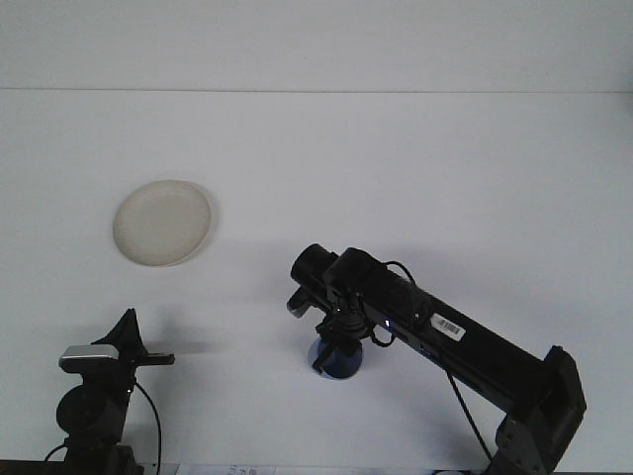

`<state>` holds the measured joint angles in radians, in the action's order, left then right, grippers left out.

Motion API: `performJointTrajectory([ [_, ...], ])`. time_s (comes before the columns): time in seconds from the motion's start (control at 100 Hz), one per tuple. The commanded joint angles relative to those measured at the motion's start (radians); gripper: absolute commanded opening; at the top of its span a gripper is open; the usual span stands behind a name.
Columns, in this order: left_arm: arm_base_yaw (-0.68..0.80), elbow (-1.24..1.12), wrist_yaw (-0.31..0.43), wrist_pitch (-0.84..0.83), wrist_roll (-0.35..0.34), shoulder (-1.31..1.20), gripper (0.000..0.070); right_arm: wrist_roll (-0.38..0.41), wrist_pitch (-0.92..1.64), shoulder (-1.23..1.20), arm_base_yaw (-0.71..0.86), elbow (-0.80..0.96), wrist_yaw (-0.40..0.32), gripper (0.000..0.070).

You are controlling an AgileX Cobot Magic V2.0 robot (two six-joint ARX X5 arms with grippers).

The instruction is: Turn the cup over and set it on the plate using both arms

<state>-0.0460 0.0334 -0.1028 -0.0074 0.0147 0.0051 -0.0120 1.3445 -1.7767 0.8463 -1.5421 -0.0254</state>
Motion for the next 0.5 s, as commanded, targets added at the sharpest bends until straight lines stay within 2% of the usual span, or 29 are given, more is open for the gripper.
performJointTrajectory([
  [0.0, 0.001, -0.019, -0.002, 0.012, 0.005, -0.002, 0.0012, -0.011, 0.028, -0.024, 0.014, -0.019, -0.001, 0.0158],
  [0.14, 0.001, -0.019, -0.002, 0.012, 0.005, -0.002, 0.0012, -0.011, 0.028, -0.024, 0.014, -0.019, -0.001, 0.0414],
  [0.22, 0.001, -0.019, -0.002, 0.012, 0.005, -0.002, 0.0012, -0.011, 0.028, -0.024, 0.014, -0.019, -0.001, 0.0498],
  [0.29, 0.001, -0.019, -0.002, 0.012, 0.005, -0.002, 0.0012, -0.011, 0.028, -0.023, 0.014, -0.019, -0.001, 0.0527],
  [0.49, 0.001, -0.019, -0.002, 0.012, 0.005, -0.002, 0.0012, -0.011, -0.004, -0.015, 0.013, -0.019, 0.000, 0.0527],
])
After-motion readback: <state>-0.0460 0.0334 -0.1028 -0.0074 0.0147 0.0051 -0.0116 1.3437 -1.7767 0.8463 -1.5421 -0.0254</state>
